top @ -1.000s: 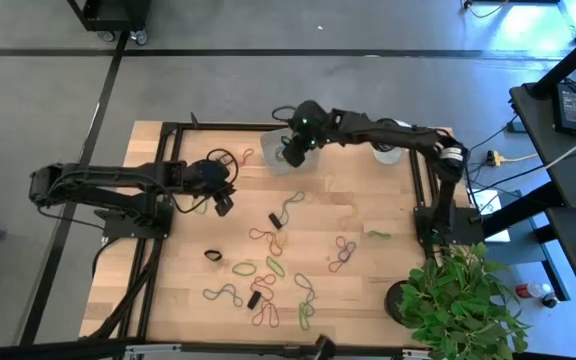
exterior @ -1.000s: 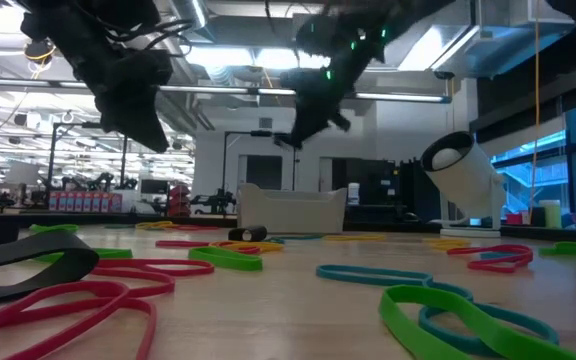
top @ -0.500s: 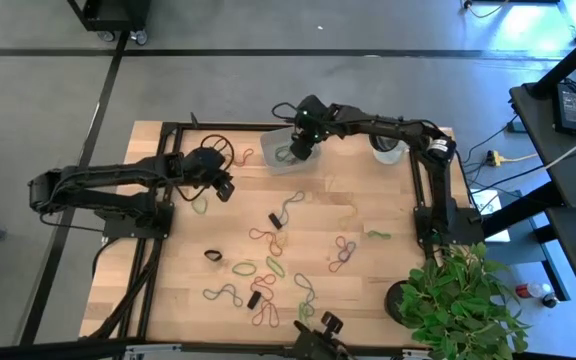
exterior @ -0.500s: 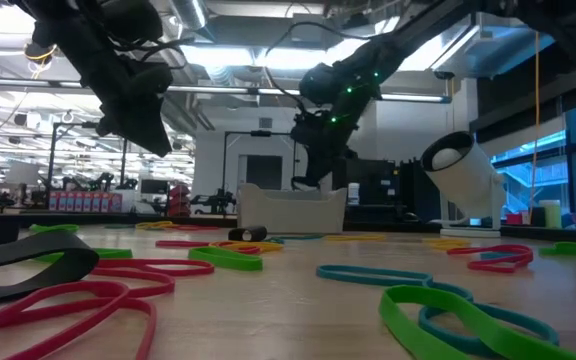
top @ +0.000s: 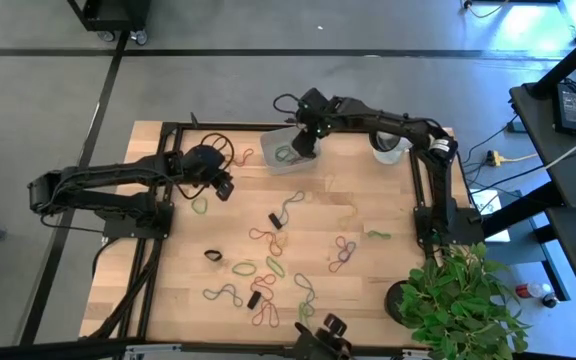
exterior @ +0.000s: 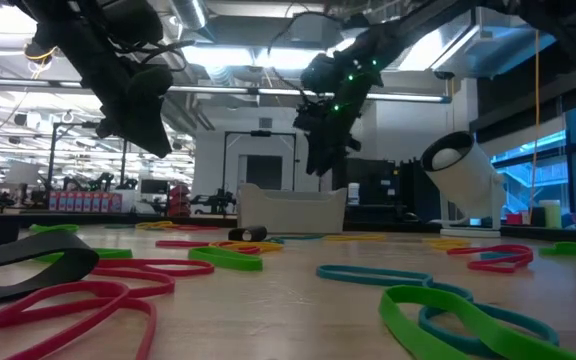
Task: Pick and place rubber bands into bin
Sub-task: Put the yellow rubber band into the gray bin
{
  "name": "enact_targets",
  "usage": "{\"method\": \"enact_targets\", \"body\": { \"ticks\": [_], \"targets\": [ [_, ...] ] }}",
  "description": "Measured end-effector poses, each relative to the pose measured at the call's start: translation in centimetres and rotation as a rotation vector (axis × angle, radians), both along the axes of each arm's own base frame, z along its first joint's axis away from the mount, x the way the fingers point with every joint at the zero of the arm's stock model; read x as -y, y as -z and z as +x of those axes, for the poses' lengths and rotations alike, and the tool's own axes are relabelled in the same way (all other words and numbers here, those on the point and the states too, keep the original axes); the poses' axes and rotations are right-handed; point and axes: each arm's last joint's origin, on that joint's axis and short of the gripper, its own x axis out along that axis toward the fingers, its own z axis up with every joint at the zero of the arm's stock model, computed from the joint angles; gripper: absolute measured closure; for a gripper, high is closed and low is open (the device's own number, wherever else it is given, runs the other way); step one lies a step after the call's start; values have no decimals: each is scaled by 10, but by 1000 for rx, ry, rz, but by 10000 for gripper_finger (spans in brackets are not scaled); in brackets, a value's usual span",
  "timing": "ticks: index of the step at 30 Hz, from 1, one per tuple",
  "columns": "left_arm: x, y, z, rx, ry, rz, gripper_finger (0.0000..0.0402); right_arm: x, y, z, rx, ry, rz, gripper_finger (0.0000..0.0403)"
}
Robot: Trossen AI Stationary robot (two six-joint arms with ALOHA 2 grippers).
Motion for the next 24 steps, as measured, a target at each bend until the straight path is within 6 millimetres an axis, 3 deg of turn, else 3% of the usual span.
{"method": "enact_targets", "body": {
  "ticks": [4, 8, 11, 15, 19, 24],
  "targets": [
    [0, 0, 0, -5, 28, 5, 327, -4, -22, -1, -16, 51, 51, 223],
    [0, 0, 0, -11, 36, 16, 327, -21, -48, -2, 66, 2, 98, 244],
    [0, 0, 0, -14, 31, 21, 327, -43, -73, -8, 124, -45, 82, 266],
    [0, 0, 0, -15, 34, 22, 327, -86, -88, -22, 161, -81, 101, 296],
    [0, 0, 0, -24, 60, 36, 324, -137, -87, -38, 200, -144, 107, 322],
    [-1, 1, 0, -42, 40, 61, 290, -182, -47, -63, 223, -120, 116, 342]
  ]
}}
